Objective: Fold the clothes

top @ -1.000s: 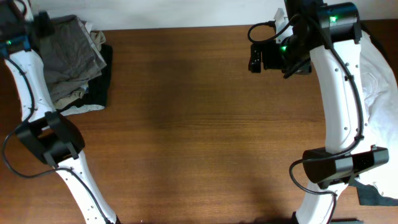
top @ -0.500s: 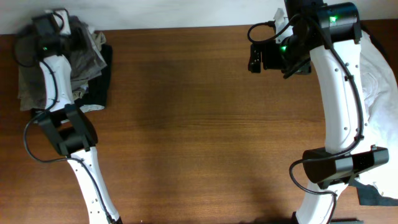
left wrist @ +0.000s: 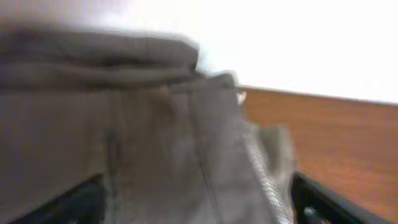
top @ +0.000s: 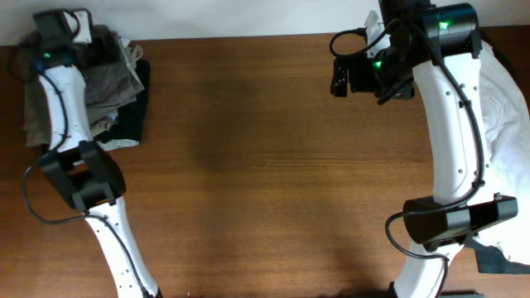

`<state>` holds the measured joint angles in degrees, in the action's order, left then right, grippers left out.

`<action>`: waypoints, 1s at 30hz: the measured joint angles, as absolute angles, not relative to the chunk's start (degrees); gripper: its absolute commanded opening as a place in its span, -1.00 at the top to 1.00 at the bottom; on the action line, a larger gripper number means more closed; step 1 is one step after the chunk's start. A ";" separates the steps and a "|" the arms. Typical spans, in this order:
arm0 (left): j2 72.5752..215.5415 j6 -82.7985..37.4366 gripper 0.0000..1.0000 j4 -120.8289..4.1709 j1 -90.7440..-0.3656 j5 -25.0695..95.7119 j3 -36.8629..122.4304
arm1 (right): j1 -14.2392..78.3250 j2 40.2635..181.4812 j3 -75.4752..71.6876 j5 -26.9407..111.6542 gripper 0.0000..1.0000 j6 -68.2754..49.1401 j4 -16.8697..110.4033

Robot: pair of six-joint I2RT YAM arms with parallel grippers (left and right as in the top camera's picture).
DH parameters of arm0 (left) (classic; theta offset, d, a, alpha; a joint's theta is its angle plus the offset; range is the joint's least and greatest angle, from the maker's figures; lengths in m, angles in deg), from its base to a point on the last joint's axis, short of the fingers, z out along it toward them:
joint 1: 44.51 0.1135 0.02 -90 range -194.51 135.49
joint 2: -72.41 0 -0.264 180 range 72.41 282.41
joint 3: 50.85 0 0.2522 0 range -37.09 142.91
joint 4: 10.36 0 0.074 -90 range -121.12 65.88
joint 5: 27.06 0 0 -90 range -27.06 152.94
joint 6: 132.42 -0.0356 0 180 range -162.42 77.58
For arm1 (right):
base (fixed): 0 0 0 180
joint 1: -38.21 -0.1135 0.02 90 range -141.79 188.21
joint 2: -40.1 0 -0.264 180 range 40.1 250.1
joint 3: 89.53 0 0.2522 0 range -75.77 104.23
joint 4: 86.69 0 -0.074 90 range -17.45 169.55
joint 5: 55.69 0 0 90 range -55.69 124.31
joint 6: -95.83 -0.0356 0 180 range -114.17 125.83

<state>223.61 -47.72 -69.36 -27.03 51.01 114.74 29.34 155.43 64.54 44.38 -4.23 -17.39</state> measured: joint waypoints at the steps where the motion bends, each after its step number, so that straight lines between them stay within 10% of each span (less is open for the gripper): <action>1: 219.39 -47.54 -0.98 -74.51 -27.03 50.91 114.61 | 29.34 155.43 64.54 44.42 -0.97 -4.23 -17.42; 20: 181.69 -47.98 -0.99 -118.60 -27.38 41.62 115.28 | 21.10 125.66 63.12 45.56 -0.97 -4.30 -17.33; 30: 178.60 -48.83 -0.99 -120.57 -30.09 37.38 110.34 | 12.80 104.57 31.34 30.76 -0.97 -14.99 -12.41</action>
